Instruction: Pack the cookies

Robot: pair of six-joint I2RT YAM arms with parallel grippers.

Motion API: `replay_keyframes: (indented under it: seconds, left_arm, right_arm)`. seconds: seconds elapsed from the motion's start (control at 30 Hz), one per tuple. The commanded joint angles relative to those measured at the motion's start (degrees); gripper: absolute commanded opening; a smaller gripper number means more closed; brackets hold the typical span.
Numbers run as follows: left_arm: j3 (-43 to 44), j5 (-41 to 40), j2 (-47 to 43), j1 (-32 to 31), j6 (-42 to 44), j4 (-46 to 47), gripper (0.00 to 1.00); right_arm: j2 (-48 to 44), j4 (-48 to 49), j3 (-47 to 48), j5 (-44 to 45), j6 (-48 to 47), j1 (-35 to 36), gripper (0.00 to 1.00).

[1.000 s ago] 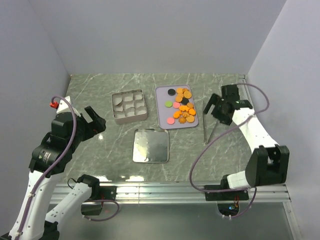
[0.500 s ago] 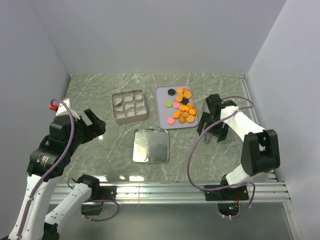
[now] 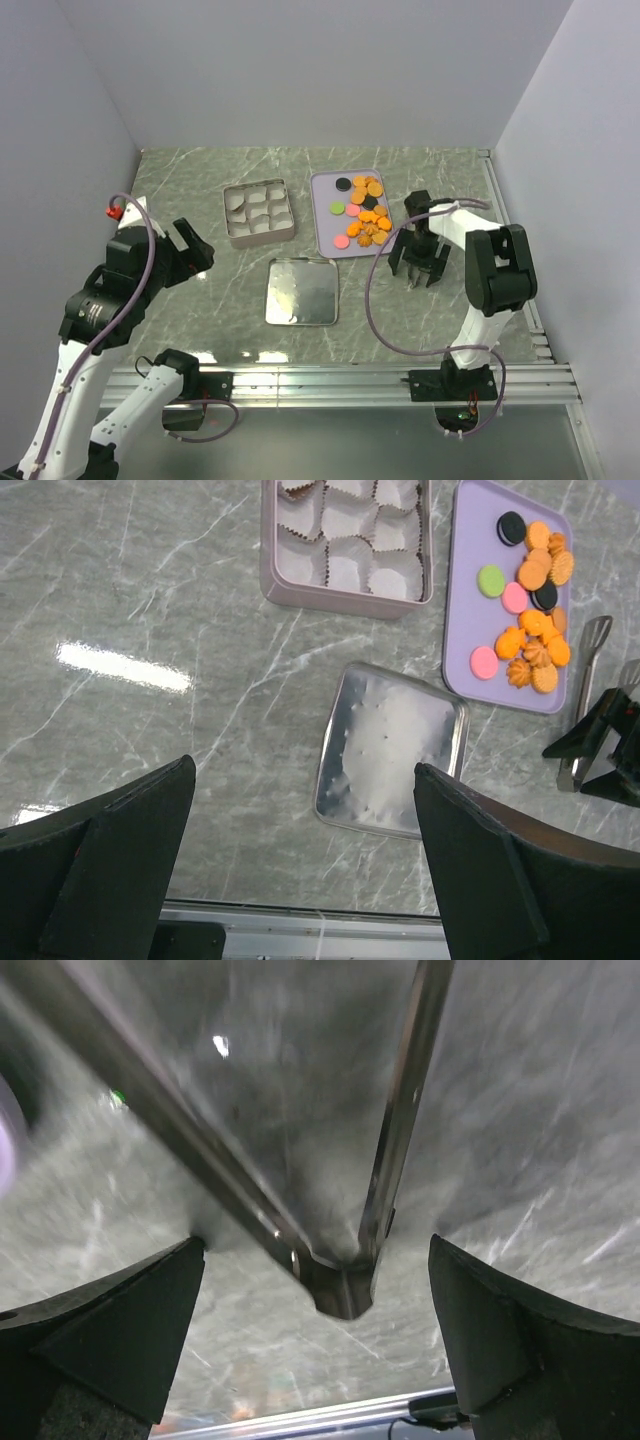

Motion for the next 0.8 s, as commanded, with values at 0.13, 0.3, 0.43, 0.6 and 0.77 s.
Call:
replay_keyframes:
  seconds: [0.13, 0.3, 0.43, 0.6, 0.77]
  left_arm:
    - [0.0, -1.2, 2.9, -0.2, 0.4, 1.3, 0.96]
    - [-0.2, 0.3, 6.7, -0.2, -1.3, 3.8, 0.93]
    - [0.5, 1.5, 9.9, -0.1, -2.0, 5.6, 0.9]
    - [1.4, 1.8, 12.7, -0.2, -2.9, 6.4, 0.88]
    - [0.6, 2.5, 11.9, -0.2, -4.2, 6.3, 0.87]
  right_arm:
    - [6.0, 1.1, 8.9, 2.4, -2.2, -5.3, 1.0]
    - [10.9, -1.1, 16.4, 2.4, -5.2, -7.3, 0.99]
    - [13.2, -1.9, 20.1, 1.7, -6.6, -8.0, 0.99]
    - [13.9, -1.1, 18.8, 0.8, -7.3, -8.0, 0.97]
    - [11.9, 1.0, 13.2, -0.1, -7.4, -8.0, 0.96]
